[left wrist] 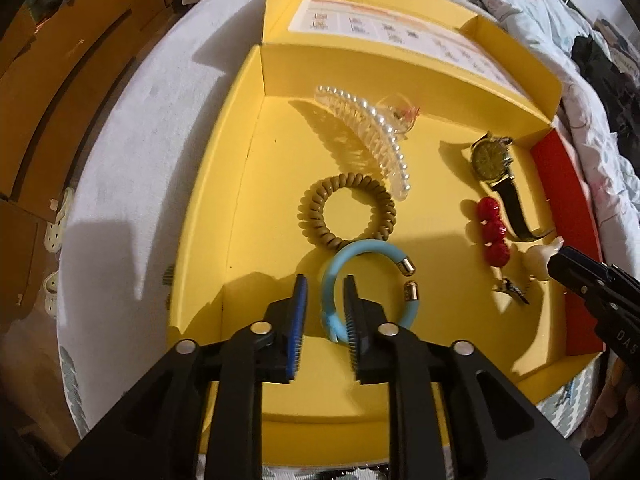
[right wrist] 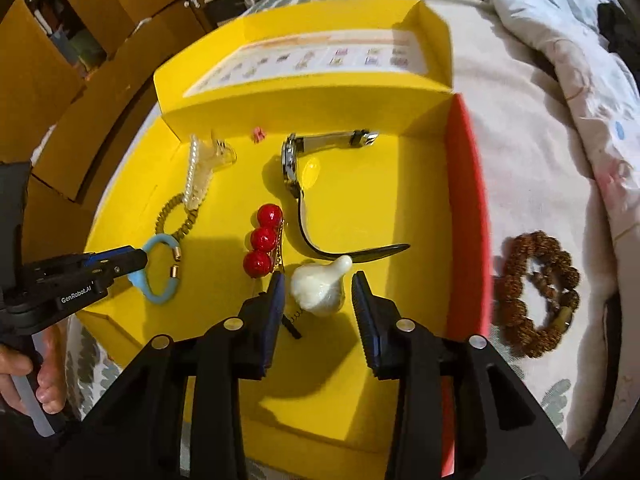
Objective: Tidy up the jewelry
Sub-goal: 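Withdraw both tools, left toward the Santa hat brooch, right toward the blue hair clip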
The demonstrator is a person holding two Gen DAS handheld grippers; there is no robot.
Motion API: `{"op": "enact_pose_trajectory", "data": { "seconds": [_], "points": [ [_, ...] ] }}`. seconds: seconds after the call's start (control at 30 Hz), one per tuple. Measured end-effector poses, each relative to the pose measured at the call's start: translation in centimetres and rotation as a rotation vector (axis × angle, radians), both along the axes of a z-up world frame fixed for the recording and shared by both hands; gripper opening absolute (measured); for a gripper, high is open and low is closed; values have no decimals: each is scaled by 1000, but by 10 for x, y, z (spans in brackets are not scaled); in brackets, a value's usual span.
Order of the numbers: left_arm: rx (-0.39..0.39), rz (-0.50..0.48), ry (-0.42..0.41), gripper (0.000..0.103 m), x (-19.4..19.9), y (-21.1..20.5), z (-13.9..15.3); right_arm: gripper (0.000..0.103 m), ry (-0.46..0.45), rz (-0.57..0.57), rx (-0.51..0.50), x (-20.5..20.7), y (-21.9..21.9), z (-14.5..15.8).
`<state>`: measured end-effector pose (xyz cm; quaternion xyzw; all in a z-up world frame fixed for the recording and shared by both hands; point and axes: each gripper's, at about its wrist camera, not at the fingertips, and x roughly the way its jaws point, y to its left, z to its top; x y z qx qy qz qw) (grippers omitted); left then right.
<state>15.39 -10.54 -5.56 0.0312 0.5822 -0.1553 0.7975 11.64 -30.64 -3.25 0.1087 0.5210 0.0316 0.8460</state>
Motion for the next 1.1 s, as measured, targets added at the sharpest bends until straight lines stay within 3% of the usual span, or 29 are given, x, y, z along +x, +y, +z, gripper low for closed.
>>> {"op": "enact_pose_trajectory", "data": {
  "seconds": [0.1, 0.57, 0.83, 1.1],
  "points": [
    [-17, -2, -24, 27, -7, 5, 9, 62, -33, -10, -4, -9, -4, 12],
    [-65, -12, -133, 35, -60, 41, 44, 62, -142, -25, 11, -83, -7, 52],
    [-56, 9, -138, 39, -88, 63, 35, 62, -130, -54, 10, -132, -8, 37],
    [-40, -9, -94, 39, -105, 54, 16, 62, -85, -168, 45, -175, -53, 18]
  ]
}}
